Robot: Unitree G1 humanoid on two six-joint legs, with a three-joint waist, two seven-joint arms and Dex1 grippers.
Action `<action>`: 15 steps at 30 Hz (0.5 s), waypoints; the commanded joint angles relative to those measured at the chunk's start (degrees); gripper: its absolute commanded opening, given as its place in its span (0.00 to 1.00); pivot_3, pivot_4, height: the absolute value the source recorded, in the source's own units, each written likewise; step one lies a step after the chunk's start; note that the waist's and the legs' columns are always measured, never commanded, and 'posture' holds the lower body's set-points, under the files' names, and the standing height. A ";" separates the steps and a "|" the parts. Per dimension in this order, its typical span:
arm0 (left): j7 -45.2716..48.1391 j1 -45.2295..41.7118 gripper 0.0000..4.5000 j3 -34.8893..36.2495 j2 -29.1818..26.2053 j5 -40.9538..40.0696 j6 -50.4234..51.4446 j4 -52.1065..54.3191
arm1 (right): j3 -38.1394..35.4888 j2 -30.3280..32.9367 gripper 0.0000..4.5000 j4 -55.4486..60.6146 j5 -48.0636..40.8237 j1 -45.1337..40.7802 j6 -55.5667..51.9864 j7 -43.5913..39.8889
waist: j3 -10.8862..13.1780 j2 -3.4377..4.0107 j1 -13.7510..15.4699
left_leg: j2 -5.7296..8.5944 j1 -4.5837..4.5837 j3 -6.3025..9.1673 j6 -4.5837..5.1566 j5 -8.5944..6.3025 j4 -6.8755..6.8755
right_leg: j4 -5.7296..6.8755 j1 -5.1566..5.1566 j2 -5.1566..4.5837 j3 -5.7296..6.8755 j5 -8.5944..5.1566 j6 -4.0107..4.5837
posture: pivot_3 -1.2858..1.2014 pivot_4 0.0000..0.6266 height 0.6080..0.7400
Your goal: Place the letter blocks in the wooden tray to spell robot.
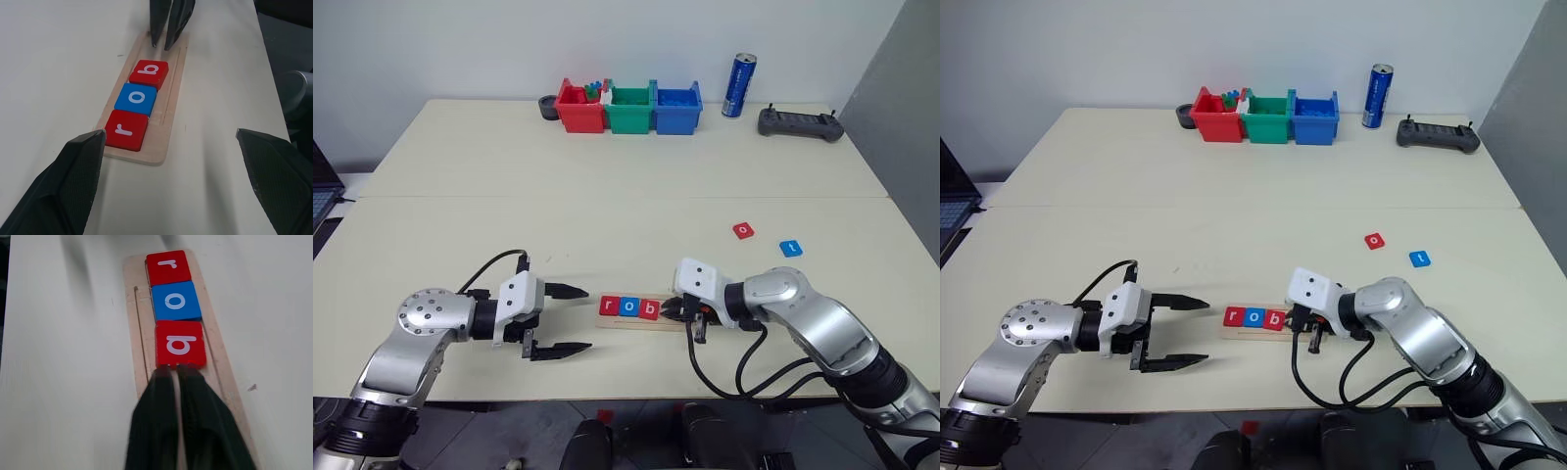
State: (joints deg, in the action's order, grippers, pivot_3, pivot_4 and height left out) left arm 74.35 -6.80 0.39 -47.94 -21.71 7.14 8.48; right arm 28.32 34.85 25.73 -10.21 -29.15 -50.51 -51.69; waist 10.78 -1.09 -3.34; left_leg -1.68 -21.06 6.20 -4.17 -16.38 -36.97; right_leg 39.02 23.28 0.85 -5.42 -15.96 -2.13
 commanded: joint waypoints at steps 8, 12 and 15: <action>0.83 0.79 1.00 1.38 -0.32 -0.45 -2.40 -0.53 | 2.11 -1.68 0.01 -0.87 0.31 -0.25 1.39 0.31 | 0.00 0.00 -0.01 | 0.00 0.00 0.00 0.00 0.00 0.00 | 0.00 0.00 0.00 0.00 0.00 0.00 | 0.52 0.24 1.00; 1.05 1.20 1.00 1.35 -0.30 -0.33 -3.52 -1.30 | 1.94 -3.24 0.01 -1.95 0.49 -0.96 1.86 1.17 | 0.00 0.00 -0.01 | 0.00 0.00 0.00 0.00 0.00 0.00 | 0.00 0.00 0.00 0.00 0.00 0.00 | 0.52 0.24 1.00; 1.18 1.11 1.00 1.20 -0.23 -0.26 -4.08 -1.79 | 1.67 -4.13 0.01 -2.59 0.51 -1.49 2.06 1.79 | 0.00 0.00 -0.02 | 0.00 0.00 0.01 0.00 0.00 0.00 | 0.00 0.00 0.00 0.01 0.00 0.00 | 0.52 0.24 1.00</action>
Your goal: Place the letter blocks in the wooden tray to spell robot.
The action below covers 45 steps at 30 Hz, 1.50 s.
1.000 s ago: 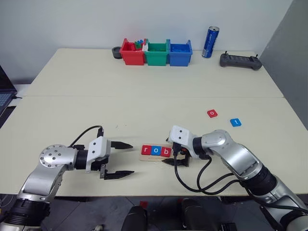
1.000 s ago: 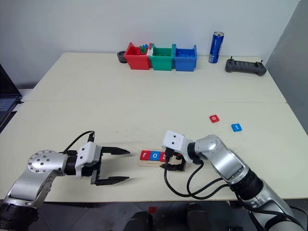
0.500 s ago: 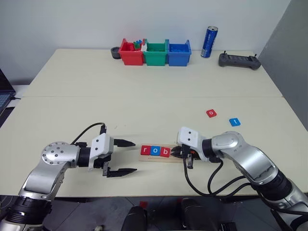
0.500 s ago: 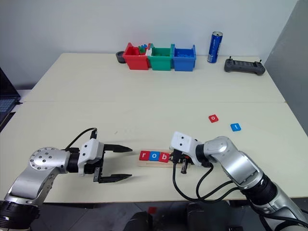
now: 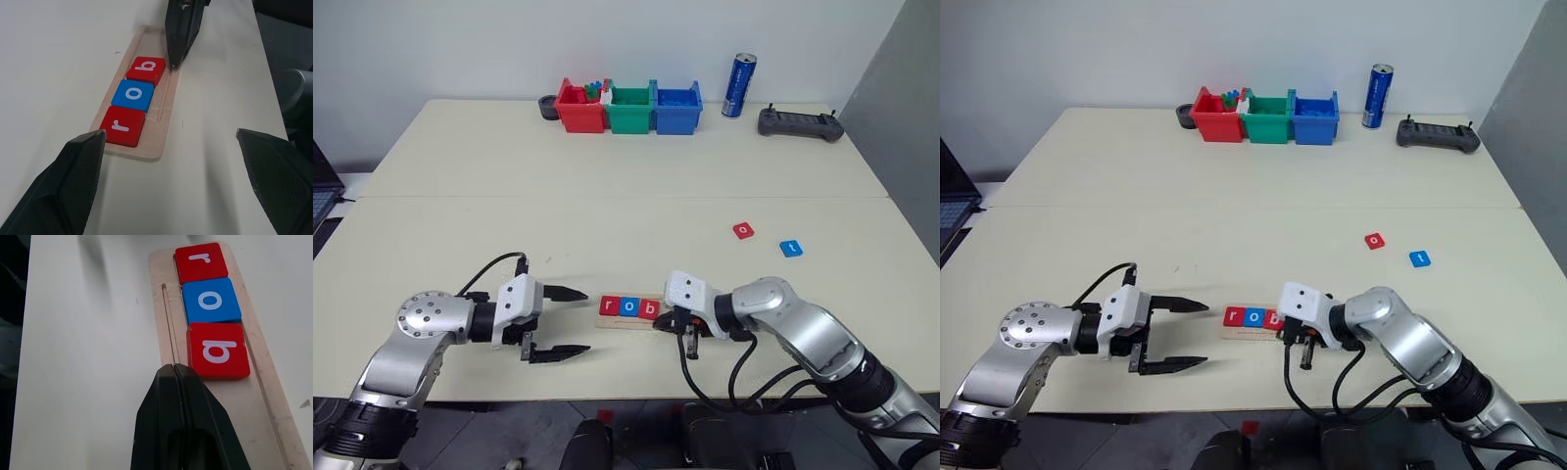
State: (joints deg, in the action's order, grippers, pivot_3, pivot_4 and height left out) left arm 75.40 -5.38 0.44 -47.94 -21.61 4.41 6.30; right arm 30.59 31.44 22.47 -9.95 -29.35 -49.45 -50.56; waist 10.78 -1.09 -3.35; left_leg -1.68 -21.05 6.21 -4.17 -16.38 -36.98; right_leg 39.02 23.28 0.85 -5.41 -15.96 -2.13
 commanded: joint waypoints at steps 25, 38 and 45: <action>-1.99 -0.96 1.00 1.18 0.80 -1.97 1.29 2.78 | -18.33 3.19 0.42 5.46 -4.32 0.32 -2.38 5.47 | 0.00 0.00 0.04 | 0.01 -0.02 0.00 0.00 0.00 0.00 | -0.01 0.00 -0.01 0.00 0.00 0.00 | 0.52 0.24 1.00; -1.22 -1.39 1.00 2.42 -0.01 -1.64 -0.04 -0.38 | -30.84 -0.97 1.00 2.50 -0.36 7.87 -2.77 23.50 | 0.00 0.00 -0.08 | 0.01 0.01 -0.08 0.00 0.00 0.02 | 0.00 0.00 0.01 -0.09 -0.01 -0.01 | 0.52 0.24 1.00; -0.80 -2.06 1.00 1.86 0.65 -1.26 -1.00 -1.25 | -31.50 -5.68 1.00 -14.17 3.11 1.88 4.26 30.16 | 0.00 0.01 -0.12 | 0.01 0.01 -0.10 0.00 0.00 0.02 | -0.01 0.01 0.01 -0.11 0.00 0.01 | 0.52 0.24 1.00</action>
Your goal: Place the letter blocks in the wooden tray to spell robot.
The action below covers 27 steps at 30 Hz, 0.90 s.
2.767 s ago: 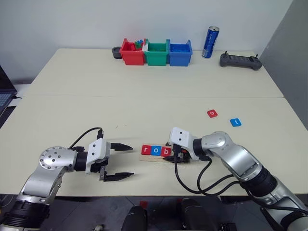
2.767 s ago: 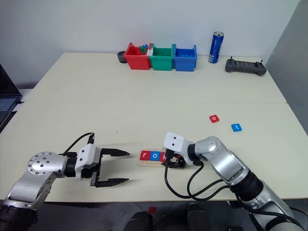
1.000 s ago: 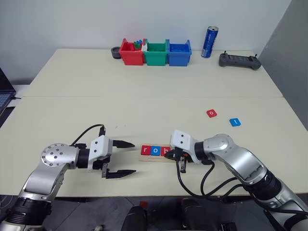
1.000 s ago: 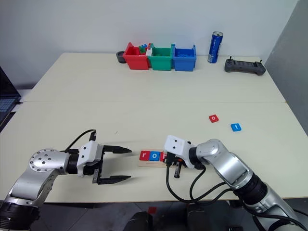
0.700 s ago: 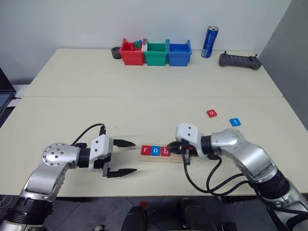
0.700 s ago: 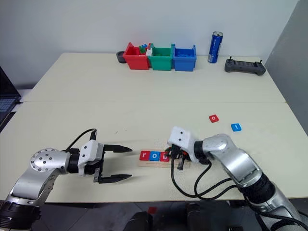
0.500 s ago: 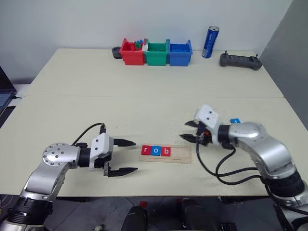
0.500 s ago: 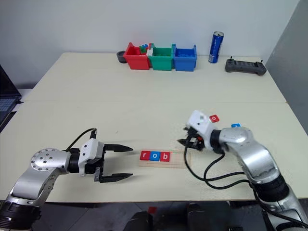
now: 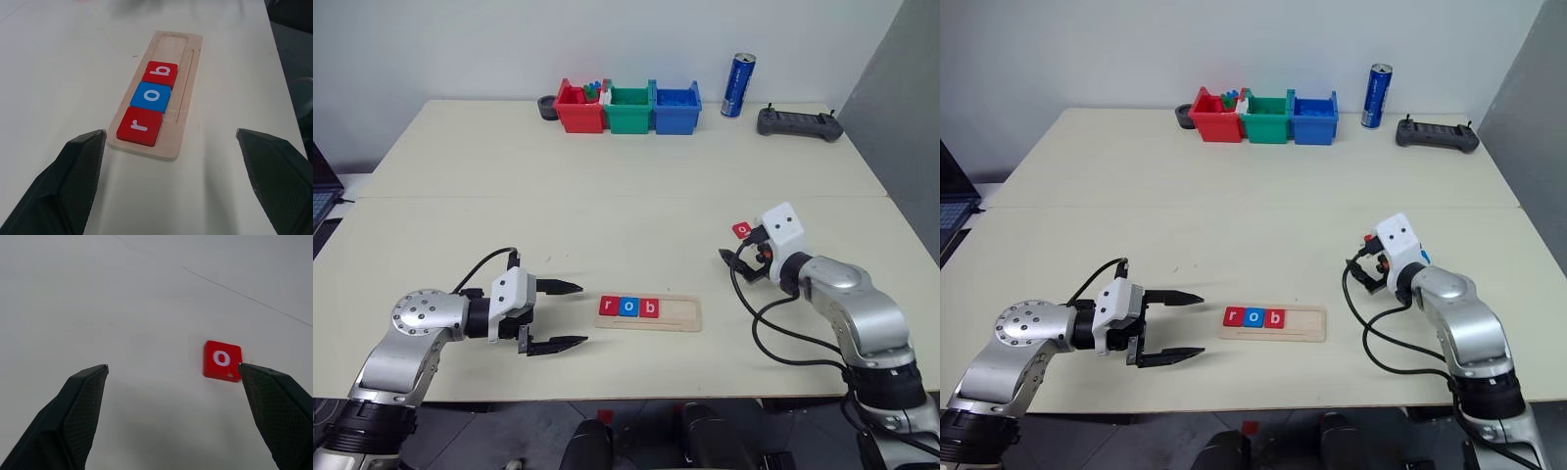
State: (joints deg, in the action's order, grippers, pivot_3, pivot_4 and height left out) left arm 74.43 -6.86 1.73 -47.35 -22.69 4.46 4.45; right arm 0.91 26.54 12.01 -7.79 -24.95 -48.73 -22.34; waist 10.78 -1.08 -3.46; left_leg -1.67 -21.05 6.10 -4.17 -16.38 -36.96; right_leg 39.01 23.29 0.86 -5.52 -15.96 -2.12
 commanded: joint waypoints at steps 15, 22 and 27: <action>-1.21 0.48 1.00 0.10 0.39 0.04 -0.63 2.84 | -2.49 -6.81 0.79 -35.94 2.02 -13.12 15.51 4.51 | 0.00 0.01 -0.79 | 0.00 0.03 0.01 0.01 0.00 0.01 | 0.04 -0.02 -0.01 0.00 0.01 0.01 | 0.52 0.24 1.00; -1.47 0.72 1.00 -0.02 0.30 -0.19 -0.04 3.63 | -4.73 -7.41 0.32 -30.00 1.16 -9.97 13.16 7.19 | -0.01 0.00 -0.57 | 0.02 0.05 0.05 0.00 0.00 -0.01 | 0.06 -0.07 -0.02 0.02 0.01 0.01 | 0.52 0.24 1.00; -0.12 0.63 1.00 0.43 -0.42 -0.52 -0.21 3.26 | -3.72 -6.06 0.32 -4.99 -1.96 -0.24 3.07 5.22 | 0.00 0.02 -0.14 | 0.02 -0.02 0.08 0.00 -0.01 0.06 | 0.03 0.00 -0.03 0.05 0.01 0.01 | 0.52 0.24 1.00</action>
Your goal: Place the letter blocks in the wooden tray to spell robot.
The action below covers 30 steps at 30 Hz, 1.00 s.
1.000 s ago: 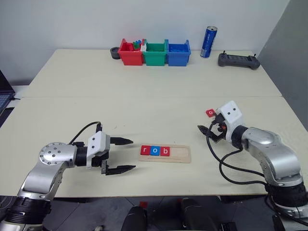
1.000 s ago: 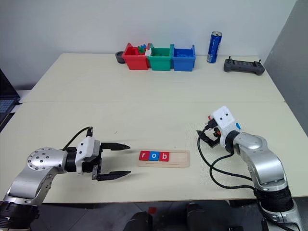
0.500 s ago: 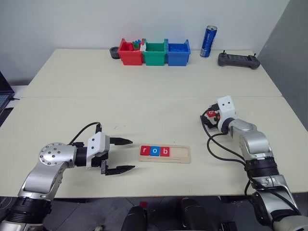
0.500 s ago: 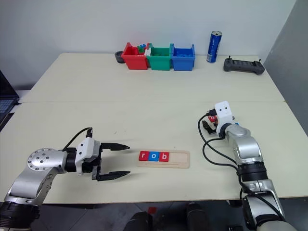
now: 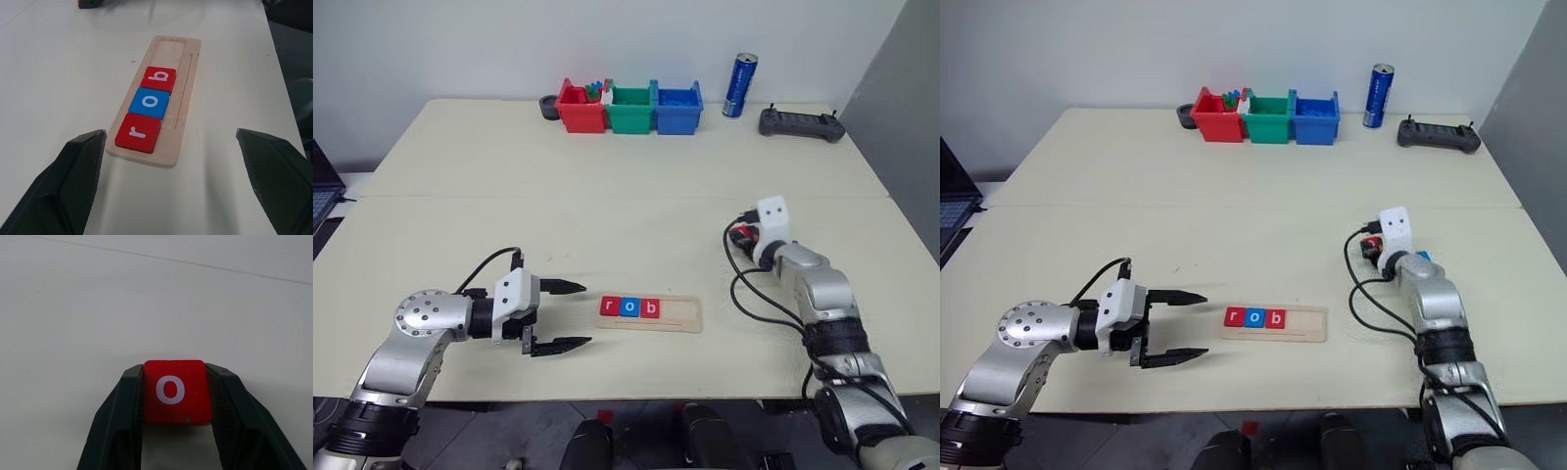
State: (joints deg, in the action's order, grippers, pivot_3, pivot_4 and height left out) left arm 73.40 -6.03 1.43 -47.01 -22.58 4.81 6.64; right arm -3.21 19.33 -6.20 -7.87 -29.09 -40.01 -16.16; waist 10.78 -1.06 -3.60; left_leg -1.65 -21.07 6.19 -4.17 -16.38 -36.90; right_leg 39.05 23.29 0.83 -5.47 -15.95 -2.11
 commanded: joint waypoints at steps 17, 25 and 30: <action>4.91 -6.50 1.00 -1.84 0.27 -0.04 -1.58 -4.20 | 3.89 -15.94 0.32 51.64 -2.75 30.85 -26.46 15.93 | 0.01 0.04 -0.28 | -0.05 0.04 -0.07 -0.02 0.02 -0.04 | 0.01 0.04 0.06 -0.07 -0.19 -0.30 | 0.52 0.24 1.00; 5.83 -5.34 1.00 -1.50 0.48 0.60 -4.71 -6.47 | 2.73 -20.84 0.79 51.29 -2.88 29.76 -22.95 17.82 | 0.01 0.04 -0.26 | -0.05 0.02 -0.06 -0.02 0.01 -0.02 | -0.02 0.04 0.04 -0.07 -0.19 -0.30 | 0.52 0.24 1.00; 5.08 -4.81 1.00 -1.58 1.20 1.18 -5.64 -6.71 | 0.95 -14.64 0.99 53.19 -4.41 24.98 -23.58 13.33 | 0.01 0.04 -0.24 | -0.05 0.01 -0.07 -0.02 0.01 -0.02 | -0.03 0.04 0.04 -0.07 -0.19 -0.30 | 0.52 0.24 1.00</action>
State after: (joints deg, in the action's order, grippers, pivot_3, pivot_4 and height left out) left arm 78.89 -11.12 -0.76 -45.95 -21.41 0.48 -0.37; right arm -1.13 2.18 44.04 -10.91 -2.53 -64.27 0.02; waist 10.79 -1.02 -3.84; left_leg -1.70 -21.06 6.12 -4.19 -16.37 -36.92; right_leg 39.02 23.34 0.87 -5.54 -16.14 -2.41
